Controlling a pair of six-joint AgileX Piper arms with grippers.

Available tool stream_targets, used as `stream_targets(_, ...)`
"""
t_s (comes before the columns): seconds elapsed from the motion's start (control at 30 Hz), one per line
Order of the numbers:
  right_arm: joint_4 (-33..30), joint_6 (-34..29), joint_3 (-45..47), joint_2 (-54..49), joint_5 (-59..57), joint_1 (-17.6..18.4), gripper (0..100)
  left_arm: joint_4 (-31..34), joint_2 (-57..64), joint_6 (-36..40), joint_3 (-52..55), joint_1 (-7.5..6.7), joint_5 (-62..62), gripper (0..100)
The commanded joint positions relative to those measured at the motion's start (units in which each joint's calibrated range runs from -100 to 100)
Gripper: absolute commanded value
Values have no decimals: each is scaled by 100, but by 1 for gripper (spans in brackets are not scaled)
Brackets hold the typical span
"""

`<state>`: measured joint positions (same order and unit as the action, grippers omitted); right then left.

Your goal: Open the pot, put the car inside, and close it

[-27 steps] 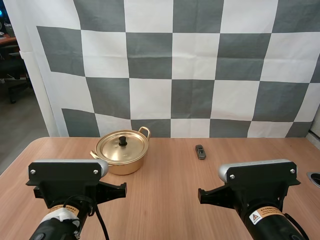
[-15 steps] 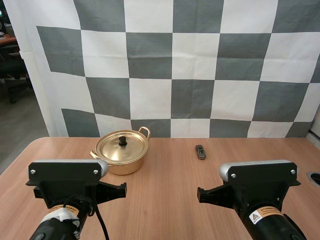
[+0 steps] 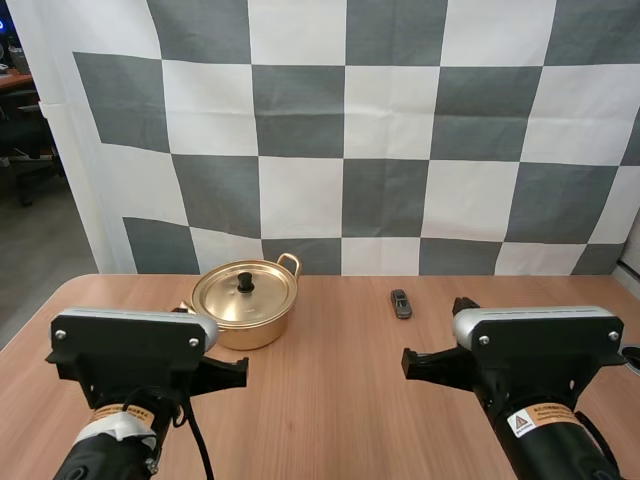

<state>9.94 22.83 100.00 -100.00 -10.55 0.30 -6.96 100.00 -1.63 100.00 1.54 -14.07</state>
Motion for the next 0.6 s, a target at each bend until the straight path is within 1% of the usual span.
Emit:
stream_targets(0.0, -1471, -1, 0, 0, 4348, -5, 0, 104, 0, -109, 0, -1, 4648, 0)
stream_targets(0.03, -1466, -1, 0, 0, 5147, -5, 0, 213, 0, -117, 0, -1, 5549, 0)
stream_targets(0.07, -1466, -1, 0, 0, 5622, -5, 0, 235, 0, -134, 0, -1, 6749, 0)
stream_targets(0.13, -1466, 39, 0, 0, 6776, -5, 0, 386, 0, -156, 0, -1, 8101, 0)
stream_targets(0.17, -1430, 267, 0, 0, 7228, -5, 0, 503, 0, -210, 0, -1, 8356, 0)
stream_targets(0.2, -1405, 578, 0, 0, 7541, -5, 0, 696, 0, -403, 0, -1, 8337, 0)
stream_targets(0.23, -1389, 779, 0, 0, 7684, -5, 0, 811, 0, -630, -88, -1, 8049, 0)
stream_targets(0.27, -1282, 928, 0, 0, 7580, -5, 0, 835, 0, -716, -252, -1, 7538, 0)
stream_targets(0.3, -1136, 1043, -47, 0, 7119, -5, 0, 835, 0, -693, -474, -1, 6800, 0)
stream_targets(0.33, -958, 1148, -300, 0, 6255, -5, 0, 783, 0, -643, -760, -1, 5906, 0)
stream_targets(0.37, -720, 1170, -574, 0, 5348, -5, 0, 741, 0, -527, -1035, -1, 5107, 0)
stream_targets(0.43, -155, 1215, -1411, 199, 3019, -5, 0, 696, 0, -98, -1845, -1, 3105, 0)
stream_targets(0.47, 71, 1225, -1850, 401, 2187, -5, 0, 696, -99, 120, -2184, -1, 2476, 0)
stream_targets(0.5, 225, 1225, -2292, 656, 1603, -5, 0, 696, -257, 353, -2609, -1, 1840, 0)
stream_targets(0.57, 308, 1225, -3257, 1248, 757, -5, 0, 696, -790, 536, -3517, -1, 852, 0)
